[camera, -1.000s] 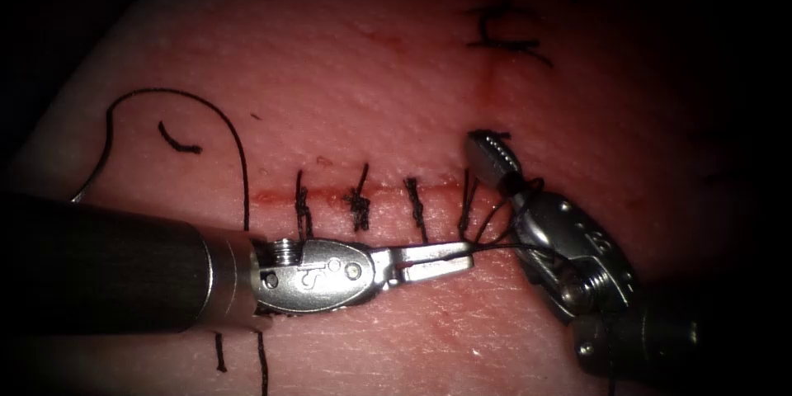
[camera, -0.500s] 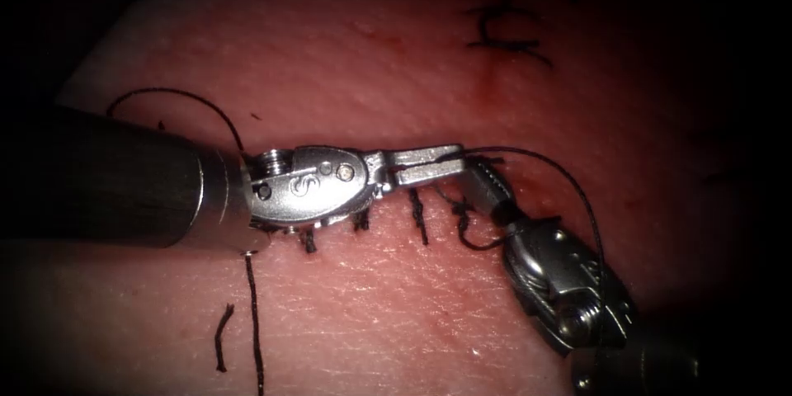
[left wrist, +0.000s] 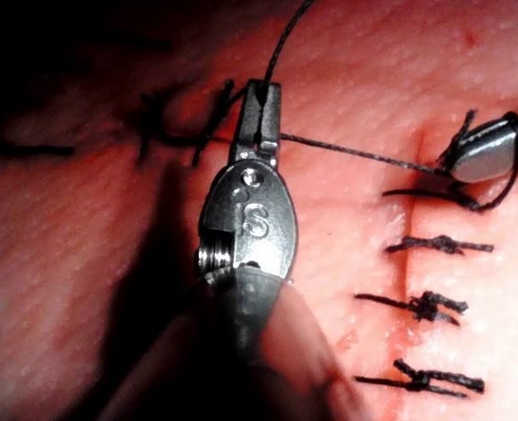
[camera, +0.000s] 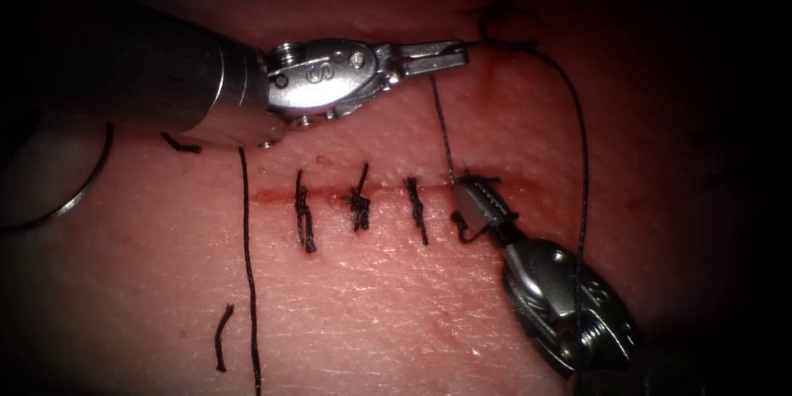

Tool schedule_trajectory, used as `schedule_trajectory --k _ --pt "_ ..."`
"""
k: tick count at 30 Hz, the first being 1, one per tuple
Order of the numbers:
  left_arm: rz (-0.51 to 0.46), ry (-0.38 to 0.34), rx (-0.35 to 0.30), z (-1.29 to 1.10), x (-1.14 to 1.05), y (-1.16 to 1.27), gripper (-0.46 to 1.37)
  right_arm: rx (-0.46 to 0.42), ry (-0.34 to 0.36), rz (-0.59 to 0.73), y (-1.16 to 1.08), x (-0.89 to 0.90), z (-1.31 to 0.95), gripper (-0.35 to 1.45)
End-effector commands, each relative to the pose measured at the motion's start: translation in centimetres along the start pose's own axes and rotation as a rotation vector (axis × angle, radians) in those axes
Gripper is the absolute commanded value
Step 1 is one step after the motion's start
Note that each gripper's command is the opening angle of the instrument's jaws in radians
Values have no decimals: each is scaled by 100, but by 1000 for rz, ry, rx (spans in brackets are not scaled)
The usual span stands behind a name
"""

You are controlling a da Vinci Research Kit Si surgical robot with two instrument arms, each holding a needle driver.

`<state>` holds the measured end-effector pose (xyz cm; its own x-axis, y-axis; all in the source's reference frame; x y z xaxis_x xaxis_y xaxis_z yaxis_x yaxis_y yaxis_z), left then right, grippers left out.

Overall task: Wound Closure
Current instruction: Move the left arm up and the right arm down to tie

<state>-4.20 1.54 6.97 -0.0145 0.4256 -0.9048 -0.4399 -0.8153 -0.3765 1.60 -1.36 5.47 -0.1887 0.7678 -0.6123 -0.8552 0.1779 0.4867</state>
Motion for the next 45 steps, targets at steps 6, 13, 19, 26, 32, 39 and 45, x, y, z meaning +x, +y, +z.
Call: schedule_trajectory --k 6,13,19,26,32,39,45 --pt "24 1 -2 29 -13 -41 -35 31 -33 -10 -1 -14 -5 -35" --pt "57 4 12 55 -30 -81 -35 53 -52 -86 1 -28 -13 -35" --pt "87 -6 27 76 -40 -114 -35 88 -57 -130 3 -29 -16 -35" --pt "125 -4 43 106 -52 -140 -35 206 -101 -188 3 -29 -13 -35" --pt "143 -4 50 125 -67 -147 -35 377 -244 -341 9 -33 -15 -35" --pt "148 -2 51 132 -71 -153 -35 465 -372 -371 8 -43 -23 -35" --pt "152 0 46 134 -68 -159 -35 501 -427 -328 -16 -47 -32 -35"
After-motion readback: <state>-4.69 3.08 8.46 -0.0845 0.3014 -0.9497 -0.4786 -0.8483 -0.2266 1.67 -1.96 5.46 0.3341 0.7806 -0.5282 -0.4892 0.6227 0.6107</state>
